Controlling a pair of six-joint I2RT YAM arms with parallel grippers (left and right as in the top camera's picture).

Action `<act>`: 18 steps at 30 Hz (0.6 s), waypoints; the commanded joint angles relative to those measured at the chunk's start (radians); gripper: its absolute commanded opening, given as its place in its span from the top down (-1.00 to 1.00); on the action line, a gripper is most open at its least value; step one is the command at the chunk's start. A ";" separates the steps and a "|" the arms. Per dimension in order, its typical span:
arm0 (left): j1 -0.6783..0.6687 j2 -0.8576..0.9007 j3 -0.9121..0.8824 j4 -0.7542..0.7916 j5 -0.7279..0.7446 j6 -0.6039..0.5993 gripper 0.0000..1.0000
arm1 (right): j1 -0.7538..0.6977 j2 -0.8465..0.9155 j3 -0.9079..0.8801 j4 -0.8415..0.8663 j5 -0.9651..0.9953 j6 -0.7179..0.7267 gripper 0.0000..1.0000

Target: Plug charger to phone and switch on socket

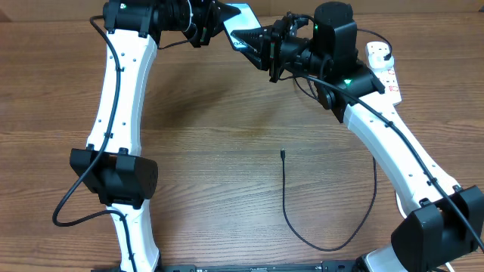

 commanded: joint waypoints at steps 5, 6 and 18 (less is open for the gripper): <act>-0.008 -0.003 0.009 0.015 0.024 0.005 0.92 | 0.028 -0.021 0.014 -0.013 -0.069 -0.027 0.46; -0.007 -0.003 0.009 0.015 0.023 0.005 0.92 | 0.028 -0.021 0.014 -0.013 -0.069 -0.029 0.30; 0.027 -0.003 0.009 0.014 -0.018 0.014 0.92 | 0.028 -0.021 0.014 -0.021 -0.011 -0.193 -0.99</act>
